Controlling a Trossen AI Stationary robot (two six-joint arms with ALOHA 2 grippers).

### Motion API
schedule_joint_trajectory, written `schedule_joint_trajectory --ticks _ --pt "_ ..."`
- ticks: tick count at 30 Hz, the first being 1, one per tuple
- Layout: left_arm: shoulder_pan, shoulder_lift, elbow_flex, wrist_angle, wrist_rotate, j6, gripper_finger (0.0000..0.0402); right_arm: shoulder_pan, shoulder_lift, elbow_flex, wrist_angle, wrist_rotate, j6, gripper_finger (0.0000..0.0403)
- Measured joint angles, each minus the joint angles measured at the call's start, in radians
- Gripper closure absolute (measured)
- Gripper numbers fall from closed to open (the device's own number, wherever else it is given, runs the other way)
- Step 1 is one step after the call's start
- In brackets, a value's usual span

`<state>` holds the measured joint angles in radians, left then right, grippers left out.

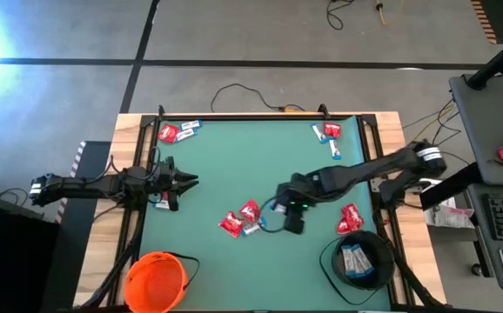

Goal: Sort candy by brand, put in halloween buckets
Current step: Put the white chocolate into the black bucket

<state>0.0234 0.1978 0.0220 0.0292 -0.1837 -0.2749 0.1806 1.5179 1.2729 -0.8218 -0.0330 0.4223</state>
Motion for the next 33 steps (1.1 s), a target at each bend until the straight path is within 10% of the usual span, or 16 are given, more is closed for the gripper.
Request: schedule_joint_trajectory --ticks 10,19,33 --pt "0.0 0.007 0.0 0.0 0.0 0.0 0.0326 0.267 -0.203 0.162 -0.545 -0.319 0.595 0.034" --pt "0.0 0.007 0.0 0.0 0.0 0.0 0.0326 0.538 -0.261 -0.035 -0.486 -0.318 0.927 0.0366" --pt "0.0 0.008 0.0 0.0 0.0 0.0 0.0326 0.553 -0.175 -0.214 -0.196 -0.442 0.98 0.0303"
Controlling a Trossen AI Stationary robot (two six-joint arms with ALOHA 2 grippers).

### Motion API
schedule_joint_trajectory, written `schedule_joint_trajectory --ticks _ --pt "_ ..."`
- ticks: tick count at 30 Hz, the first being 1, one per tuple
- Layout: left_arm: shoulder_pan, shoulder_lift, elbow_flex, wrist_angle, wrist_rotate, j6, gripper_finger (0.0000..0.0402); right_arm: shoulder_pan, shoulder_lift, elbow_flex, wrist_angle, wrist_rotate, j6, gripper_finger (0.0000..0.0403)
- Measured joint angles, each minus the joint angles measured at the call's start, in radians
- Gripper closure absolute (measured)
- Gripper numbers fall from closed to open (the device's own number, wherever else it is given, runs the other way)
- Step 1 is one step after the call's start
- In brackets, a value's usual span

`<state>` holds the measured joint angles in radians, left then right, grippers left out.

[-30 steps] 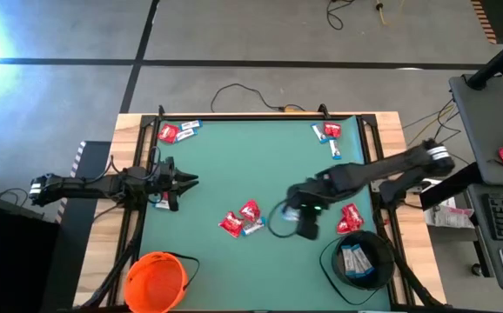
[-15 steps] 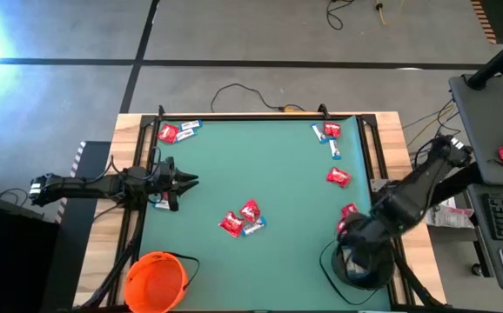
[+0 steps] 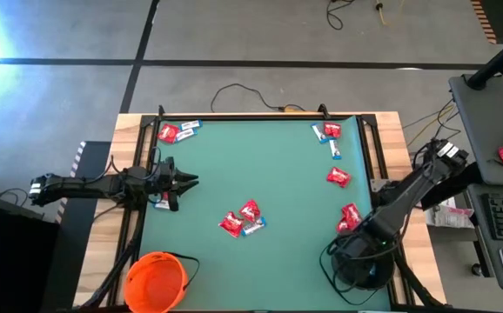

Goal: Sort candy by brand, put in halloween buckets
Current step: Put the white chocolate into the black bucket

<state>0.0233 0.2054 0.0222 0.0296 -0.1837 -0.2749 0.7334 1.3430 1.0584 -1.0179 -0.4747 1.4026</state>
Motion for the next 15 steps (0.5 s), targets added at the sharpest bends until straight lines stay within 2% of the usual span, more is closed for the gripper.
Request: schedule_joint_trajectory --ticks 7,11,15 --pt "0.0 0.0 0.0 0.0 0.0 0.0 0.0326 -0.033 -0.004 0.22 -0.258 0.028 -0.064 0.0206" --pt "0.0 0.0 0.0 0.0 0.0 0.0 0.0326 -0.099 -0.003 0.333 -0.282 0.246 -0.15 0.0181" --pt "0.0 0.0 0.0 0.0 0.0 0.0 0.0326 -0.158 0.015 0.376 -0.16 0.504 -0.343 0.0172"
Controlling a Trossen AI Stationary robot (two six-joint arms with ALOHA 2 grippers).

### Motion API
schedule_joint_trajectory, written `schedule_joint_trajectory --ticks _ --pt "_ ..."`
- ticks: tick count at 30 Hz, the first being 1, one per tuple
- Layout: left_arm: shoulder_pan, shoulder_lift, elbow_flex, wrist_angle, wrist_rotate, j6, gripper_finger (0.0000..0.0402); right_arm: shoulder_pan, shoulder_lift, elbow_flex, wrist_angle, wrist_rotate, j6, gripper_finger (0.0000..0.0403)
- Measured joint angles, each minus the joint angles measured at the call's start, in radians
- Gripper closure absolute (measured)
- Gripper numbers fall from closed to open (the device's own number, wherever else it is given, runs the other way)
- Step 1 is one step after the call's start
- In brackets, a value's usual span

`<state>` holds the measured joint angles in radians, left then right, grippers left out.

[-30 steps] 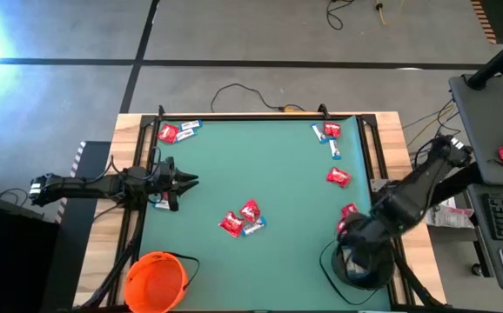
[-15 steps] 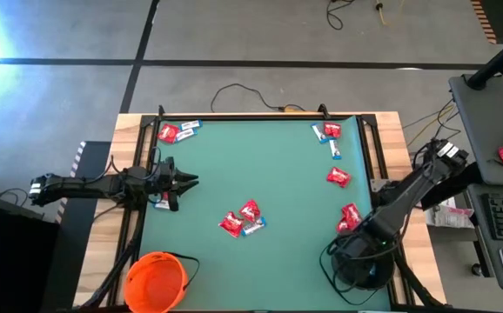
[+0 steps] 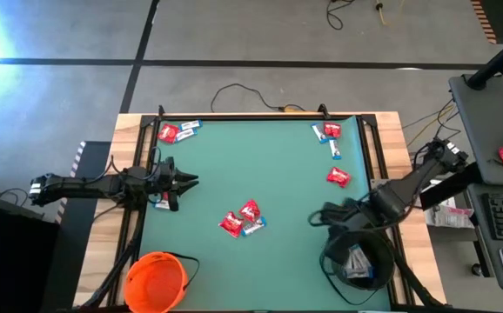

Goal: Sort candy by brand, put in halloween buckets
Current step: Put the white chocolate into the black bucket

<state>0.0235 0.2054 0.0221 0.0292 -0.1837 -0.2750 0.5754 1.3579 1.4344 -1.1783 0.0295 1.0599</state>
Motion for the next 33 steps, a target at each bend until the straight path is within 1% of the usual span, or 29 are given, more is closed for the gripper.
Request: schedule_joint_trajectory --ticks 2,4,5,8,11,13,16,18,23,27,30,33 --pt "0.0 0.0 0.0 0.0 0.0 0.0 0.0326 -0.018 0.019 -0.003 0.083 0.077 -0.182 0.0172" --pt "0.0 0.0 0.0 0.0 0.0 0.0 0.0326 -0.055 0.049 -0.014 0.135 0.09 -0.359 0.0175" --pt "0.0 0.0 0.0 0.0 0.0 0.0 0.0326 -0.077 0.069 -0.02 0.149 0.091 -0.41 0.0177" --pt "0.0 0.0 0.0 0.0 0.0 0.0 0.0326 -0.15 0.139 -0.05 0.195 0.113 -0.486 0.0186" --pt "0.0 0.001 0.0 0.0 0.0 0.0 0.0326 -0.184 0.195 -0.094 0.347 0.117 -0.664 0.0192" --pt "0.0 0.001 0.0 0.0 0.0 0.0 0.0326 -0.205 0.223 -0.129 0.465 0.076 -0.757 0.0193" --pt "0.0 0.001 0.0 0.0 0.0 0.0 0.0326 -0.262 0.26 -0.178 0.611 -0.044 -0.795 0.0191" --pt "0.0 0.001 0.0 0.0 0.0 0.0 0.0326 -0.295 0.273 -0.218 0.706 -0.093 -0.82 0.0189" --pt "0.0 0.002 0.0 0.0 0.0 0.0 0.0326 -0.346 0.304 -0.339 0.959 -0.129 -0.946 0.0186" --pt "0.0 0.003 0.0 0.0 0.0 0.0 0.0326 -0.387 0.363 -0.429 1.188 -0.16 -0.975 0.0186" --pt "0.0 0.006 0.0 0.001 0.0 0.0 0.0326 -0.392 0.412 -0.46 1.278 -0.169 -1.026 0.0187" --pt "0.0 0.008 0.0 0.001 0.0 0.0 0.0326 -0.393 0.46 -0.475 1.33 -0.176 -1.064 0.0188"
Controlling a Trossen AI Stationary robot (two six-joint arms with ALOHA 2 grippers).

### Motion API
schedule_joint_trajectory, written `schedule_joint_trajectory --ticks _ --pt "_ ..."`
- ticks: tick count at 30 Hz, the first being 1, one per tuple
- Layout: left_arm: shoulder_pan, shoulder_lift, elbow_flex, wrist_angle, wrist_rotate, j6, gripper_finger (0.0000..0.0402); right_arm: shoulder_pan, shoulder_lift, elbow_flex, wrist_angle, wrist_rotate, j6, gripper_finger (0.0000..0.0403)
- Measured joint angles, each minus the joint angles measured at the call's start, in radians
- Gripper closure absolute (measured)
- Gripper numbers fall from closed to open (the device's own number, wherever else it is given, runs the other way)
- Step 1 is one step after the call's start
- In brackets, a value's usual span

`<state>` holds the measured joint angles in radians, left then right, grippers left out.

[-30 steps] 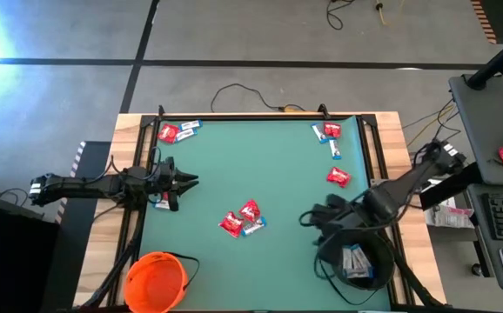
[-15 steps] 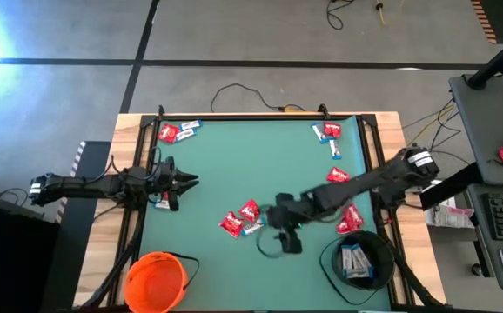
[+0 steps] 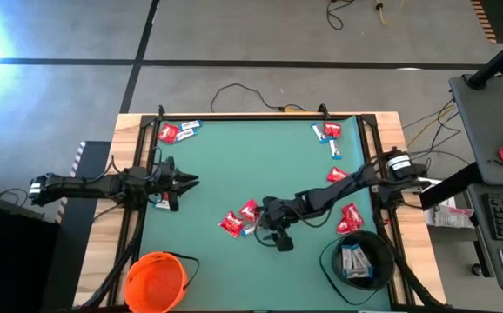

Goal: Sort candy by brand, put in halloween buckets
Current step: Put the white chocolate into the black bucket

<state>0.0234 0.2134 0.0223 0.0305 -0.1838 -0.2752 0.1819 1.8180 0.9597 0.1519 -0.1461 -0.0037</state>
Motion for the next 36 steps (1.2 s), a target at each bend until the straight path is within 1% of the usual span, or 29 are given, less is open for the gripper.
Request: schedule_joint_trajectory --ticks 5,8,11,14,16,19,21,24,26,31,32,34,36 --pt "0.0 0.002 0.0 -0.001 0.0 0.0 0.0326 -0.015 0.05 -0.014 0.14 0.015 -0.022 0.0188" --pt "0.0 0.002 0.0 -0.001 0.0 0.0 0.0326 -0.027 0.041 -0.014 0.158 0.012 -0.028 0.0188" --pt "0.0 0.002 0.0 -0.001 0.0 0.0 0.0326 -0.032 0.02 -0.016 0.161 0.015 -0.074 0.0189" --pt "0.0 0.002 0.0 -0.001 0.0 0.0 0.0326 -0.031 0.019 -0.02 0.208 0.007 -0.121 0.0188" --pt "0.0 0.004 0.0 -0.001 0.0 0.0 0.0326 -0.03 0.045 -0.021 0.266 0.002 -0.124 0.0188" --pt "0.0 0.008 0.0 0.002 0.0 0.0 0.0326 -0.03 0.09 -0.022 0.302 -0.026 -0.095 0.0189" --pt "0.0 0.011 0.0 0.001 0.0 0.0 0.0326 -0.031 0.117 -0.021 0.295 -0.037 -0.076 0.0189" --pt "0.0 0.018 0.0 0.001 0.0 0.0 0.0326 -0.03 0.121 -0.019 0.27 -0.043 -0.042 0.0189" --pt "0.0 0.023 0.0 0.007 0.0 0.0 0.0326 -0.029 0.097 -0.021 0.199 -0.046 -0.038 0.0189" --pt "0.0 0.022 0.0 0.005 0.0 0.0 0.0326 -0.025 -0.01 -0.03 -0.018 -0.046 -0.064 0.0189" --pt "0.0 0.022 0.0 0.005 0.0 0.0 0.0326 -0.024 -0.031 -0.032 -0.035 -0.044 -0.069 0.0189" --pt "0.0 0.022 0.0 0.005 0.0 0.0 0.0326 -0.023 -0.069 -0.037 -0.017 -0.038 -0.087 0.0188" --pt "0.0 0.023 0.0 0.007 0.0 0.0 0.0326 -0.023 -0.095 -0.038 0.065 -0.039 -0.097 0.0187"
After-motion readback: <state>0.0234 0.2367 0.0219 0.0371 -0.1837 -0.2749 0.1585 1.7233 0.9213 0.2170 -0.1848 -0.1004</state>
